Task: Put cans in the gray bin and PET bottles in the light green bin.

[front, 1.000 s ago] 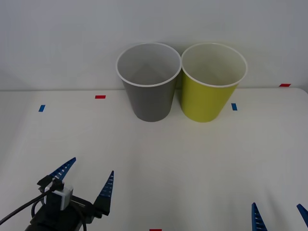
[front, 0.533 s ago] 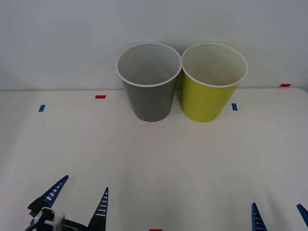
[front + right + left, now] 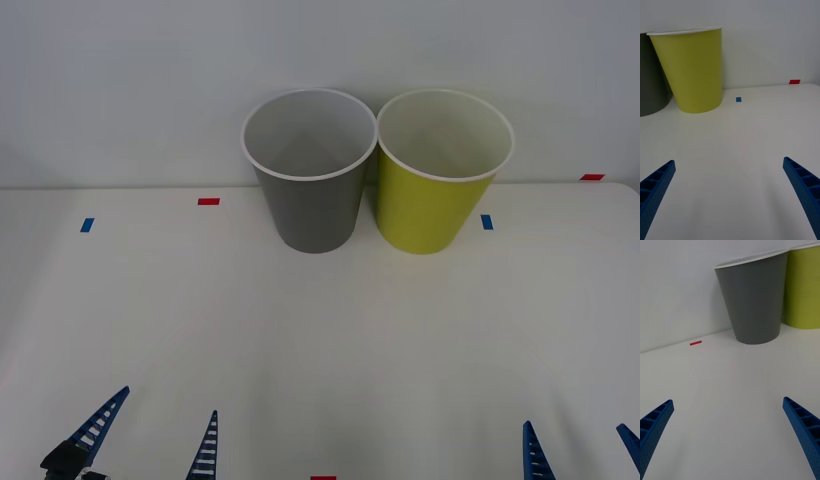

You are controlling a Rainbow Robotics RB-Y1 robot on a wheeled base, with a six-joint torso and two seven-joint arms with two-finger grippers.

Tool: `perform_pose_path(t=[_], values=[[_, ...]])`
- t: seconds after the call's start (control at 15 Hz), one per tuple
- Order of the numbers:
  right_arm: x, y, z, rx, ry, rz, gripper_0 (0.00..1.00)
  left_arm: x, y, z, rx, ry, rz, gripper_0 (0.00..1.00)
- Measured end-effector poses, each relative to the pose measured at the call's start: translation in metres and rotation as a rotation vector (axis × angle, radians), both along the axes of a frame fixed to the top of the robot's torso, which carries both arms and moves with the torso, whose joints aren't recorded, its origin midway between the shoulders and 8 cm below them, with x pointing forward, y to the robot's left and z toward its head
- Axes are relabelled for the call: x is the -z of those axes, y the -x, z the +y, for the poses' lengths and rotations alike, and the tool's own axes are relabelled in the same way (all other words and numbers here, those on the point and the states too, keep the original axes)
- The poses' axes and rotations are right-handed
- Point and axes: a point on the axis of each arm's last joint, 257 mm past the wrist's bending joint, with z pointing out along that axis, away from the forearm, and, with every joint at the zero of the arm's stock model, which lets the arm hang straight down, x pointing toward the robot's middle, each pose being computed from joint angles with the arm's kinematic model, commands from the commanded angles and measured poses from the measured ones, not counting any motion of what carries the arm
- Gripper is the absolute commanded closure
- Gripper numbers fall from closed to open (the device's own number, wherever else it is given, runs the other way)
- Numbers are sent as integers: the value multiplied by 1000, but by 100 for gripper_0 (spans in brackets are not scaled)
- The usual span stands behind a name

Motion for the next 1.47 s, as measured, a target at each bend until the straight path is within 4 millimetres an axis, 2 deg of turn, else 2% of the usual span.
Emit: perform_pose_path(t=[1.47], values=[[0, 0, 0, 0, 0, 0, 0, 2, 3, -1, -10, -7, 6, 0]])
